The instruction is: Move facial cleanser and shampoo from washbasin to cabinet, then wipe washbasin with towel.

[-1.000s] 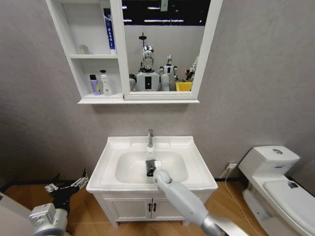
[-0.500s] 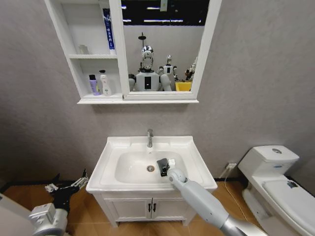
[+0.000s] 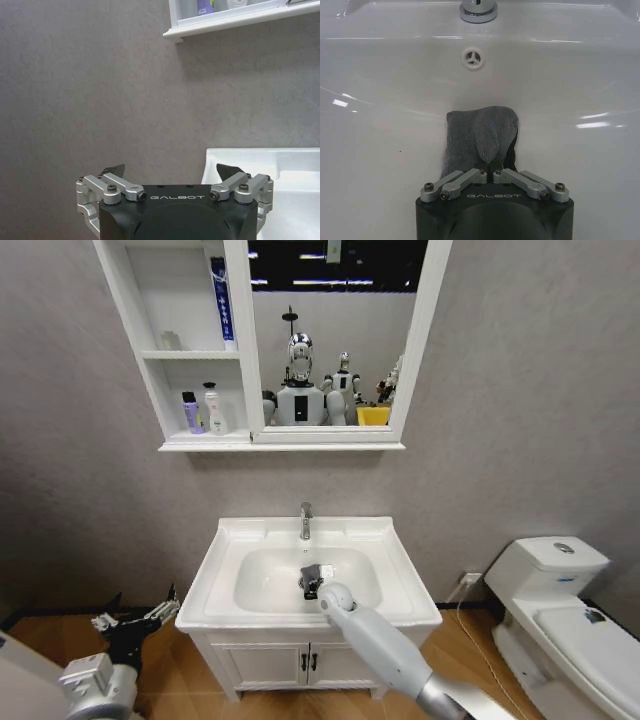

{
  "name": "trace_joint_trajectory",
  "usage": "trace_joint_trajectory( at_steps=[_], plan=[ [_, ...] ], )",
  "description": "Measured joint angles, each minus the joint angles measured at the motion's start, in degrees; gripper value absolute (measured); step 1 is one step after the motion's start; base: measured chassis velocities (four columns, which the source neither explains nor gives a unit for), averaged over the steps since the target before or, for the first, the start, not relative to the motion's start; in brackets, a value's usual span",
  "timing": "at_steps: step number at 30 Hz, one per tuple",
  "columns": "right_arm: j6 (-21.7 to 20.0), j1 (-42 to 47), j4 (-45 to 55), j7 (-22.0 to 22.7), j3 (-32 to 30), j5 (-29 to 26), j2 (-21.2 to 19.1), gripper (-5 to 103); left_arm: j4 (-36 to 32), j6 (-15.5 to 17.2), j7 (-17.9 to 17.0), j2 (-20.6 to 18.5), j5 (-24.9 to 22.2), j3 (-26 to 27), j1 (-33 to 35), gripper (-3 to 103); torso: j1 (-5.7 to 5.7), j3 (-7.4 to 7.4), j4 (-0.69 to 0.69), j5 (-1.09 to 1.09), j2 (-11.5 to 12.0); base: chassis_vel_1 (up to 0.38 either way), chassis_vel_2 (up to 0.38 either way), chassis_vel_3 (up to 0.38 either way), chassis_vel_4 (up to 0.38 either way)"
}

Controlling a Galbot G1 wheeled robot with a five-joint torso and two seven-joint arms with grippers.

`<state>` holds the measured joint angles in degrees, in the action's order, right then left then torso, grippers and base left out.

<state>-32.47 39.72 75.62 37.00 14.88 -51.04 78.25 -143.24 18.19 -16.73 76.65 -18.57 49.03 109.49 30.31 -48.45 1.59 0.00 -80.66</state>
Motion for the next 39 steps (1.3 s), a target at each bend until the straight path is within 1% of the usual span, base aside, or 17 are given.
trace_joint_trajectory(
  at_steps=[9, 19, 23, 27, 30, 39],
  plan=[
    [1.2, -0.4, -2.1, -1.3, 0.7, 1.4, 2.0, 1, 0.0, 0.0, 0.0, 0.0, 0.0, 0.0, 0.0, 100, 0.00, 0.00, 0.00, 0.01, 0.0, 0.000, 0.000, 0.000, 0.000],
    [1.5, -0.3, -3.2, -1.9, 0.7, 2.1, 2.4, 1, 0.0, 0.0, 0.0, 0.0, 0.0, 0.0, 0.0, 100, 0.00, 0.00, -0.02, 0.02, 0.0, 0.000, 0.000, 0.000, 0.000],
    [1.3, -0.2, -2.4, -2.1, 0.9, 2.6, 0.8, 1, 0.0, 0.0, 0.0, 0.0, 0.0, 0.0, 0.0, 100, 0.00, 0.00, -0.01, 0.02, 0.0, 0.000, 0.000, 0.000, 0.000],
    [0.6, 0.1, 0.5, -1.8, 1.0, 2.6, -1.8, 1, 0.0, 0.0, 0.0, 0.0, 0.0, 0.0, 0.0, 100, 0.00, 0.00, 0.01, 0.01, 0.0, 0.000, 0.000, 0.000, 0.000],
    [0.5, 0.4, 1.8, -1.7, 0.8, 2.6, -2.9, 1, 0.0, 0.0, 0.0, 0.0, 0.0, 0.0, 0.0, 100, 0.00, 0.00, 0.01, 0.01, 0.0, 0.000, 0.000, 0.000, 0.000],
    [-0.1, 1.3, 3.3, -1.0, 0.0, 2.4, -4.8, 1, 0.0, 0.0, 0.0, 0.0, 0.0, 0.0, 0.0, 100, 0.00, 0.00, 0.00, 0.01, 0.0, 0.000, 0.000, 0.000, 0.000]
  ],
)
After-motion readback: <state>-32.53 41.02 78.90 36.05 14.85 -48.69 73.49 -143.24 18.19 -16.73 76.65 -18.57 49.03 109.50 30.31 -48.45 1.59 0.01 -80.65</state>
